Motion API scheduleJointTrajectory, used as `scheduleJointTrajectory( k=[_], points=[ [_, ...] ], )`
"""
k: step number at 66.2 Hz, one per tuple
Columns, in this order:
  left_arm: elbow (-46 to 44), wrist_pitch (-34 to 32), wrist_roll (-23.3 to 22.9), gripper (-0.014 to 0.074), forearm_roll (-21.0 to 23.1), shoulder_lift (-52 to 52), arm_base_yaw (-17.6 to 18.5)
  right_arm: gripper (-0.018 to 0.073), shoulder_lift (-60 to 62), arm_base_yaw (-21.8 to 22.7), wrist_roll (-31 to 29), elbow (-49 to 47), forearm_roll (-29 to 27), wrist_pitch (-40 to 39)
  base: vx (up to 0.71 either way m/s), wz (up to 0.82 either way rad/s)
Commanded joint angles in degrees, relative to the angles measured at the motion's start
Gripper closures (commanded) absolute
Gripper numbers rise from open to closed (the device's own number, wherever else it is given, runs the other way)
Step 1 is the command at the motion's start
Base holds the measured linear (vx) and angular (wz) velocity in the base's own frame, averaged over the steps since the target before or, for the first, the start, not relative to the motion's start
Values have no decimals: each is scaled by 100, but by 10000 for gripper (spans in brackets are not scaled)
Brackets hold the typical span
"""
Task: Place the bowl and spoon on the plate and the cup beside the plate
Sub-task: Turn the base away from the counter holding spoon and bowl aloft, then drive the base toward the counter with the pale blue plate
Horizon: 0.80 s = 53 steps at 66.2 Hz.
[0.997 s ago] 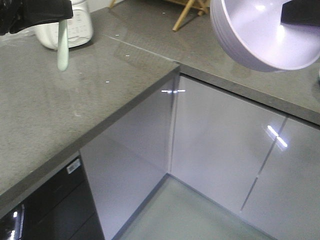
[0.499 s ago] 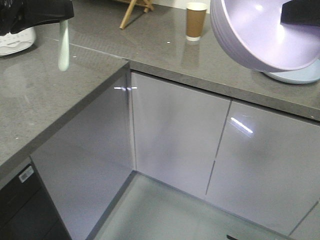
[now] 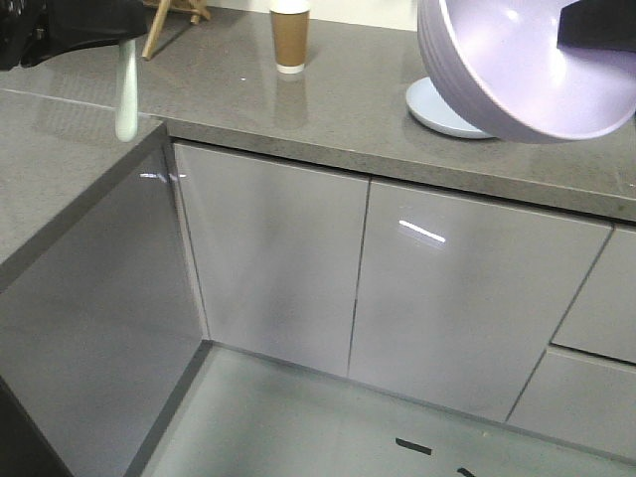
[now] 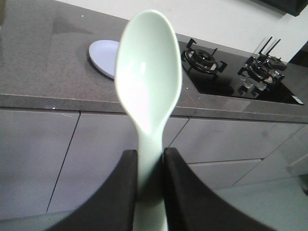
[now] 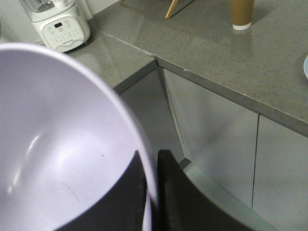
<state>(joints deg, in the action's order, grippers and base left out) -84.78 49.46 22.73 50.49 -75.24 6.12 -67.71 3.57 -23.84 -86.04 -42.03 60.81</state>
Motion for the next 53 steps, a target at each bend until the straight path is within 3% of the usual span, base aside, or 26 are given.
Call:
scheduleJointTrajectory(
  k=[1, 24, 53],
  points=[
    [-141, -215, 9, 603, 323, 164, -14, 570, 111, 19, -22, -166, -277, -292, -5, -26],
    [-141, -215, 9, 603, 323, 164, -14, 570, 111, 19, -22, -166, -277, -285, -4, -19],
    [-141, -215, 9, 603, 323, 164, -14, 570, 123, 19, -22, -166, -277, -286, 2, 2]
  ],
)
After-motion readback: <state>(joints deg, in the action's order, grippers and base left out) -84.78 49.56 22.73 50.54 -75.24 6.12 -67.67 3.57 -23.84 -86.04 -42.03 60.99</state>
